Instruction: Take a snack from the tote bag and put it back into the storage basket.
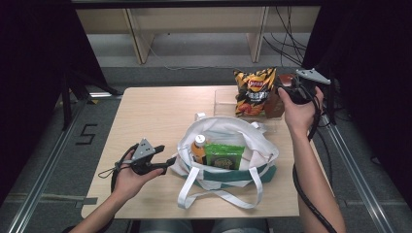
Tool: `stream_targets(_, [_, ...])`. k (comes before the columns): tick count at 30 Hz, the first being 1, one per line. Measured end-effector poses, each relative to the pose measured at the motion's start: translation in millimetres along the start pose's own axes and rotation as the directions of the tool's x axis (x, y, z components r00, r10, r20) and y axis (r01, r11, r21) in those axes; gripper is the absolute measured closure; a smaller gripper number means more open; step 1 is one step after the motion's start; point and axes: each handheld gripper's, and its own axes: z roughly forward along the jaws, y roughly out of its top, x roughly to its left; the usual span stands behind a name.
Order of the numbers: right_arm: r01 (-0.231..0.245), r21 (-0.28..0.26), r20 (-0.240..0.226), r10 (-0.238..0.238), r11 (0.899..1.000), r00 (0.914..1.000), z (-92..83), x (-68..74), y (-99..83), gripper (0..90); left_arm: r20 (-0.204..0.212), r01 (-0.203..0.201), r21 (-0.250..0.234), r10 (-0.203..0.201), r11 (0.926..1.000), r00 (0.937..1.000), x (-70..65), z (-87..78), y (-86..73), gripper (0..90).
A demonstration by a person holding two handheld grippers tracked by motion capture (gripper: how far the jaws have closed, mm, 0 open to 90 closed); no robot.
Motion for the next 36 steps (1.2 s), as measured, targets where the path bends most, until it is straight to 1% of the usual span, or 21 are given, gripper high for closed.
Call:
stream_targets(1, [-0.01,0.01,-0.001,0.01,1.0,0.9999,-0.4,0.8,0.2,37.9,0.0,0.0,0.0,0.0,1.0,1.0,0.0,0.0,0.0,35.2])
stream_targets(4, [-0.005,0.01,0.006,0.005,1.0,1.0,0.7,1.4,0.0,37.9,0.001,0.003,0.0,-0.003,1.0,1.0,-0.1,0.1,-0.1,35.2])
stream_targets(5, [-0.003,0.01,0.007,0.003,1.0,1.0,1.1,1.6,-0.1,37.9,0.001,-0.003,0.0,0.003,1.0,1.0,-0.2,0.0,0.1,35.2])
stream_targets(10, [-0.014,0.011,0.013,0.014,1.0,0.9998,2.8,3.4,-0.9,37.9,0.004,0.001,0.0,-0.001,1.0,1.0,0.3,0.4,-0.2,35.2])
stream_targets(11, [-0.013,0.017,0.016,0.012,1.0,0.9998,3.1,3.6,-1.0,37.9,0.004,0.001,0.0,-0.001,1.0,1.0,0.4,0.3,-0.1,35.2])
stream_targets(12, [0.004,0.017,0.02,-0.004,1.0,0.9998,3.4,2.9,-1.5,37.9,0.004,-0.001,0.0,0.001,1.0,1.0,0.5,0.1,0.0,35.2])
stream_targets(15, [-0.006,0.023,0.025,0.006,1.0,0.9997,4.6,3.5,-3.0,37.8,0.0,-0.002,0.001,0.002,1.0,1.0,0.4,-0.1,0.1,35.1])
stream_targets(17, [-0.018,0.029,0.029,0.017,0.999,0.9994,5.9,4.4,-4.4,37.9,0.006,0.0,0.001,0.0,1.0,1.0,0.4,0.2,-0.1,35.1])
stream_targets(18, [0.001,0.029,0.032,-0.002,1.0,0.9995,6.7,3.5,-5.3,37.9,0.006,0.0,0.001,0.0,1.0,1.0,0.4,0.3,-0.2,35.1])
stream_targets(20, [-0.006,0.037,0.031,0.005,0.999,0.9995,7.4,3.4,-6.3,37.9,0.006,0.0,0.001,0.0,1.0,1.0,0.3,0.3,-0.1,35.1])
stream_targets(21, [0.011,0.033,0.024,-0.012,0.999,0.9996,8.9,1.5,-6.6,37.9,0.005,0.0,0.0,0.0,1.0,1.0,0.3,0.3,0.0,35.1])
stream_targets(22, [0.0,0.042,0.034,-0.001,0.999,0.9994,9.7,2.5,-7.3,37.9,0.005,0.0,0.0,0.0,1.0,1.0,0.4,0.3,0.0,35.1])
stream_targets(23, [0.001,0.051,0.039,-0.003,0.999,0.9992,10.1,2.7,-7.5,37.9,0.005,0.0,0.001,0.0,1.0,1.0,0.5,0.2,-0.2,35.1])
stream_targets(24, [-0.014,0.058,0.038,0.012,0.998,0.9992,10.8,3.2,-7.7,37.8,0.005,0.001,0.001,-0.001,1.0,1.0,0.5,0.3,-0.2,35.1])
stream_targets(25, [-0.014,0.058,0.038,0.012,0.998,0.9992,10.8,3.2,-7.7,37.8,0.005,0.001,0.001,-0.001,1.0,1.0,0.5,0.3,-0.2,35.1])
stream_targets(26, [-0.002,0.059,0.038,0.0,0.998,0.9993,12.0,2.2,-8.2,37.9,0.005,0.001,0.001,-0.001,1.0,1.0,0.5,0.2,-0.2,35.1])
stream_targets(30, [-0.009,0.076,0.039,0.006,0.997,0.9992,15.4,1.6,-11.1,37.8,0.004,-0.001,0.001,0.001,1.0,1.0,0.7,0.1,0.0,35.1])
stream_targets(31, [-0.018,0.081,0.039,0.015,0.997,0.9991,16.1,2.1,-11.7,37.8,0.005,-0.001,0.001,0.001,1.0,1.0,0.8,0.2,-0.1,35.1])
stream_targets(32, [-0.003,0.079,0.039,0.0,0.997,0.9992,17.4,1.0,-13.0,37.8,0.005,0.001,0.001,-0.001,1.0,1.0,0.7,0.3,-0.2,35.1])
stream_targets(33, [-0.016,0.09,0.042,0.012,0.996,0.999,19.1,1.8,-14.6,37.8,0.005,0.0,0.0,0.0,1.0,1.0,0.7,0.1,-0.2,35.1])
stream_targets(36, [-0.021,0.107,0.044,0.017,0.994,0.9989,22.0,1.8,-17.9,37.7,0.0,0.0,0.001,0.0,1.0,1.0,0.6,-0.2,0.0,35.1])
